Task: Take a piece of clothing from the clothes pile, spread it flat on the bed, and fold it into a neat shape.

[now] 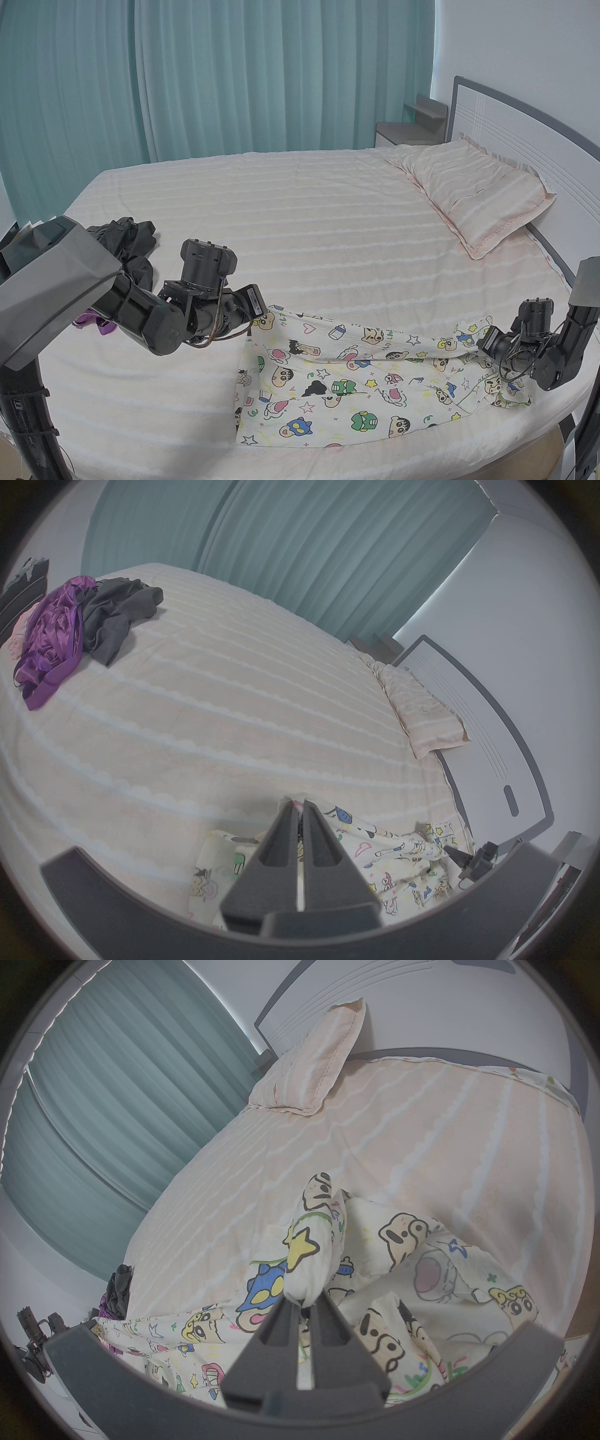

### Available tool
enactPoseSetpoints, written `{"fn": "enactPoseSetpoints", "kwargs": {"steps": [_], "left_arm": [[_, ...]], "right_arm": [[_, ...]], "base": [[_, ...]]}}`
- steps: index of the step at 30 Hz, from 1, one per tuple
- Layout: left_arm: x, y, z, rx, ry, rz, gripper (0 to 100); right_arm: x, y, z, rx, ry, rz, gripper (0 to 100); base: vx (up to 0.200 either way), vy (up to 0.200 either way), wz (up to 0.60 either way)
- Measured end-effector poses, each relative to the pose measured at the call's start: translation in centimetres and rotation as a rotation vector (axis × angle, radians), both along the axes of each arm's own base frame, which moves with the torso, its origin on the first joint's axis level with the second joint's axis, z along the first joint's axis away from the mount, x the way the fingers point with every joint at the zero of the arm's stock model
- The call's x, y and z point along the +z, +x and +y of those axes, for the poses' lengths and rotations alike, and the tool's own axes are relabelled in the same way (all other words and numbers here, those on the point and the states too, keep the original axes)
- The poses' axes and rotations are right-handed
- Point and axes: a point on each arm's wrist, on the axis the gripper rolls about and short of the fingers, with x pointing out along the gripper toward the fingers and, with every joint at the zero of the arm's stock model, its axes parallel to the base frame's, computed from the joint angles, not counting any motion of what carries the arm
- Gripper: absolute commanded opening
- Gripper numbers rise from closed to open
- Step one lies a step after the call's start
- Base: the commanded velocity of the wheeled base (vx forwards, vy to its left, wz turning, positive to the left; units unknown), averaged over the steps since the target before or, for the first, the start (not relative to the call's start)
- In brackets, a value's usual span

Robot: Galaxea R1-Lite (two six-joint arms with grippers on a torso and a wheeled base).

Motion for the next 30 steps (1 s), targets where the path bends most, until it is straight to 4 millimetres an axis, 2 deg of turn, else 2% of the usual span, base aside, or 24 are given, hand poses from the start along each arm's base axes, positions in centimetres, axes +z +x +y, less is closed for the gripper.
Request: {"fn": "enactPoseSetpoints", "kwargs": {"steps": [8,15,22,30], "left_arm": [[-0.5,2.1,0.0,0.064,0.002,-0.061,0],[-1.2,2.7,0.1,0.08,0.004,-0.054,0],[-1.8,2.1,0.5,0.078,0.02,-0.028,0],[-3.1,-0.2,1.3,0.028,0.111,0.03,0]], "right_arm": [[0.6,0.9,-0.1,-0.001,0.002,-0.044,0],[1.1,1.8,-0.1,-0.002,0.001,-0.08,0],[1.3,1.9,-0.1,-0.004,0.0,-0.091,0],[1.3,0.9,-0.3,-0.006,0.0,-0.067,0]], "base": [[0.0,0.0,0.0],[0.0,0.0,0.0],[0.0,0.0,0.0],[0.0,0.0,0.0]]}}
